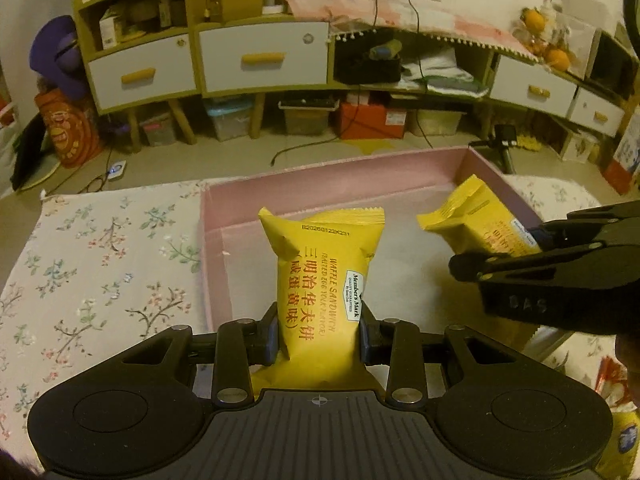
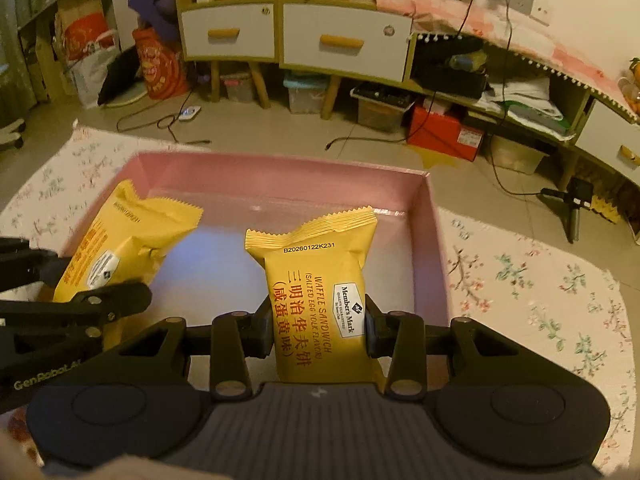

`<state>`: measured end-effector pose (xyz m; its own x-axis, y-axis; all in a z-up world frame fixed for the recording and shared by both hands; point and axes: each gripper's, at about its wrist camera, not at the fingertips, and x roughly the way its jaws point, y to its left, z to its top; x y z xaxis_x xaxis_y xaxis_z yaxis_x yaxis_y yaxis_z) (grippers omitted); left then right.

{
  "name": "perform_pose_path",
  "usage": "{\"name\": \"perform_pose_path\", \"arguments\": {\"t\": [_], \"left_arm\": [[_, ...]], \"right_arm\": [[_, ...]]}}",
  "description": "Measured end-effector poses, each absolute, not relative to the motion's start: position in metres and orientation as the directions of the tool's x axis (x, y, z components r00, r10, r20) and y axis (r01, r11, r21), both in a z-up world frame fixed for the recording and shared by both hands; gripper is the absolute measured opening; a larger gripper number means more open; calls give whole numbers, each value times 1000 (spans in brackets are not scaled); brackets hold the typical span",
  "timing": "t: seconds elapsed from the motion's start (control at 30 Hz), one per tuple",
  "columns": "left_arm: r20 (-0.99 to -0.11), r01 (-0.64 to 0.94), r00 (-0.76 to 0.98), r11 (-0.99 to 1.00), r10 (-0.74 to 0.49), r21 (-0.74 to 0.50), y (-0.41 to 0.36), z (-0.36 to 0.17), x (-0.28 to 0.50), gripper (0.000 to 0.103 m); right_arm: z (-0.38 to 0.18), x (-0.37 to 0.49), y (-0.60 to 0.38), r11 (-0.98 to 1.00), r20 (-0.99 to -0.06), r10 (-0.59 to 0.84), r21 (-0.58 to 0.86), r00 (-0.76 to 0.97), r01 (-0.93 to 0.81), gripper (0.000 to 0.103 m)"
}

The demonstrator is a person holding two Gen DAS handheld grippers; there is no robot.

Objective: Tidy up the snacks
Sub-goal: 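Carry both yellow packs into the pink box and open both tools, then grasp the yellow chip bag with the right tool while the left grasps the pink nougat bar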

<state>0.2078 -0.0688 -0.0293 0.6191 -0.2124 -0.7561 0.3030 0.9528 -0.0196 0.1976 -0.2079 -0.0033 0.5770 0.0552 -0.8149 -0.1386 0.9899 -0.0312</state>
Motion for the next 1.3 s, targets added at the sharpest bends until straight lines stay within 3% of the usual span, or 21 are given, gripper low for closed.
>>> {"name": "perform_pose_path", "arguments": {"t": [0.23, 0.33, 0.37, 0.5, 0.7, 1.1, 1.3], "left_arm": [[-753, 295, 620, 955, -219, -36, -68, -33, 207, 37], [-745, 306, 628, 952, -224, -28, -66, -25, 203, 42], [-742, 308, 631, 951, -225, -26, -66, -23, 201, 47], [-731, 305, 645, 952, -222, -19, -62, -11, 191, 63], [-722, 308, 656, 951, -220, -11, -57, 9, 168, 75], [-735, 318, 644, 948, -211, 6, -36, 29, 112, 87], [-742, 322, 636, 947, -212, 6, -21, 33, 88, 91]], "right_arm": [[3, 192, -207, 990, -821, 58, -28, 568, -141, 39], [12, 190, -207, 991, -812, 55, -28, 581, -133, 52], [17, 188, -207, 991, -805, 57, -25, 590, -129, 56], [33, 180, -208, 992, -789, 57, -22, 611, -122, 66], [54, 159, -209, 993, -768, 36, -47, 640, -112, 77], [83, 106, -209, 998, -738, 41, -7, 674, -69, 93], [82, 89, -207, 998, -752, 44, 3, 657, -63, 94]]}}
